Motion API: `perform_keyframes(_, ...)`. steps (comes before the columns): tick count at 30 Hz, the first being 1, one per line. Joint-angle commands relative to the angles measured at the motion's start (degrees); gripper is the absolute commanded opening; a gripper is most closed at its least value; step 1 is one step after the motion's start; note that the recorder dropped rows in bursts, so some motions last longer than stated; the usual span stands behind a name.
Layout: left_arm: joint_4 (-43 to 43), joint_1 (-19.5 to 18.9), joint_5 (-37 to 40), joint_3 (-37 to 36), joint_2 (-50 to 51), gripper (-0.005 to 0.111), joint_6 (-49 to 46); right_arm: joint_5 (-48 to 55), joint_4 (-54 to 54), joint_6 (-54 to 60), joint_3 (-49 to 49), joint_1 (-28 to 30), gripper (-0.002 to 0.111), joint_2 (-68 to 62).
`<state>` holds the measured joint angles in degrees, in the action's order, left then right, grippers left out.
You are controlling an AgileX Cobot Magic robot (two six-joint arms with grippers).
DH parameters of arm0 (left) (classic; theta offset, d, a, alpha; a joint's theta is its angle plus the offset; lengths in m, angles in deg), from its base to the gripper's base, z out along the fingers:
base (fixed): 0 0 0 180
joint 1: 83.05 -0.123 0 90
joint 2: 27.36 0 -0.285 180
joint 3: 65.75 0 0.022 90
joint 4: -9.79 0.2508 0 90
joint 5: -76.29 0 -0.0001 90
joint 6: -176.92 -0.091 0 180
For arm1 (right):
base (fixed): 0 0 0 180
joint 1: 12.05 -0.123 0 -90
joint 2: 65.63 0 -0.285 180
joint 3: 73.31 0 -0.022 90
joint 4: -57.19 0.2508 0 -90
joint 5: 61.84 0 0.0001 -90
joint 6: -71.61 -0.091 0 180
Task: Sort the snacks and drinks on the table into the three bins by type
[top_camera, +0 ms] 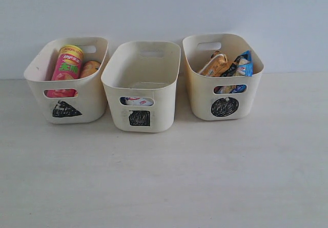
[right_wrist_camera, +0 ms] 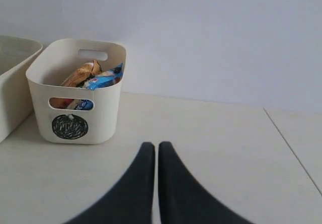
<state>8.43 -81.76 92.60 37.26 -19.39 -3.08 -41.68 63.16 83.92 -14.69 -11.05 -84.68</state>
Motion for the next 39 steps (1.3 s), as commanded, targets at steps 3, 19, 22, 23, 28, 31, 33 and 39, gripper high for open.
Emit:
perform_keyframes(3, -0.58, -0.06, -0.38, -0.23, -0.19, 0.004, 0.30, -2.79, -0.09, 0.24, 7.05, -0.05, 0.000, 9.14)
perform_keyframes(19, -0.58, -0.06, -0.38, -0.23, -0.19, 0.004, 0.30, -9.59, -4.17, -9.17, 18.59, -0.05, 0.000, 11.26)
perform_keyframes(22, -0.58, -0.06, -0.38, -0.23, -0.19, 0.004, 0.30, -8.34, -4.17, -9.46, 18.59, -0.05, 0.000, 11.26)
perform_keyframes(23, -0.58, -0.06, -0.38, -0.23, -0.19, 0.004, 0.30, -8.34, -4.17, -9.46, 18.59, -0.05, 0.000, 11.26)
perform_keyframes(28, -0.58, -0.06, -0.38, -0.23, -0.19, 0.004, 0.30, -4.33, -7.06, -12.65, 18.59, -0.05, 0.000, 11.26)
perform_keyframes(31, -0.58, -0.06, -0.38, -0.23, -0.19, 0.004, 0.30, -2.63, -8.07, -13.79, 18.59, -0.05, 0.000, 11.26)
perform_keyframes(33, -0.58, -0.06, -0.38, -0.23, -0.19, 0.004, 0.30, -2.63, -8.17, -13.29, 18.59, -0.05, 0.000, 11.26)
perform_keyframes(39, -0.58, -0.06, -0.38, -0.23, -0.19, 0.004, 0.30, -1.67, -8.03, -12.99, 18.59, -0.05, 0.000, 11.26)
